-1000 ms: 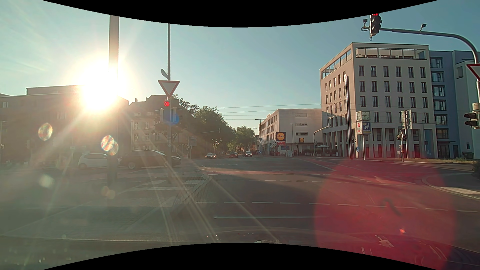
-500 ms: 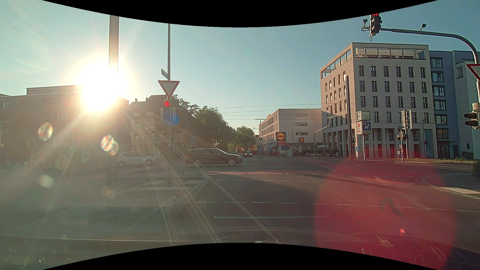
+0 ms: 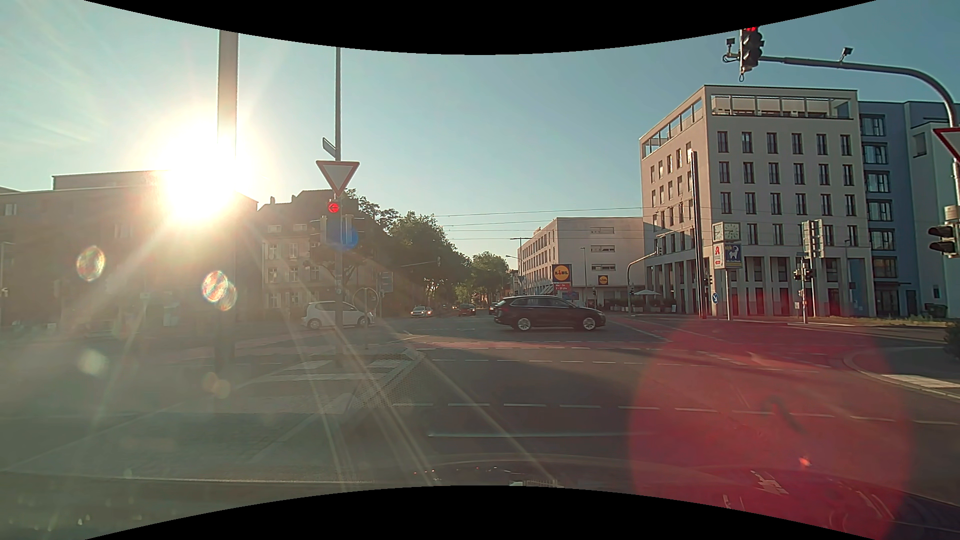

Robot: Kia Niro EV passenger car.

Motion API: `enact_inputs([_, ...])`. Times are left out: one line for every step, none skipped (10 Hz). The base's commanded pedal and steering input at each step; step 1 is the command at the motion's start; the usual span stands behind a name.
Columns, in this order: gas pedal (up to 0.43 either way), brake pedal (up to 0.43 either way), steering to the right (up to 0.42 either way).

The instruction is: Follow the waypoints while adhering to traffic rules and regulations

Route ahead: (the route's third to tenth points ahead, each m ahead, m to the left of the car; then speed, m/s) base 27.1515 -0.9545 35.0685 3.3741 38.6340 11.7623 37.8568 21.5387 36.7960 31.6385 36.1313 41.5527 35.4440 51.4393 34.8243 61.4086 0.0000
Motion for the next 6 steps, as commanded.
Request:
enact_inputs([0.0, 0.226, -0.001])
enact_inputs([0.0, 0.226, -0.001])
enact_inputs([0.0, 0.226, -0.001])
enact_inputs([0.0, 0.226, -0.001])
enact_inputs([0.0, 0.226, -0.001])
enact_inputs([0.0, 0.226, -0.001])
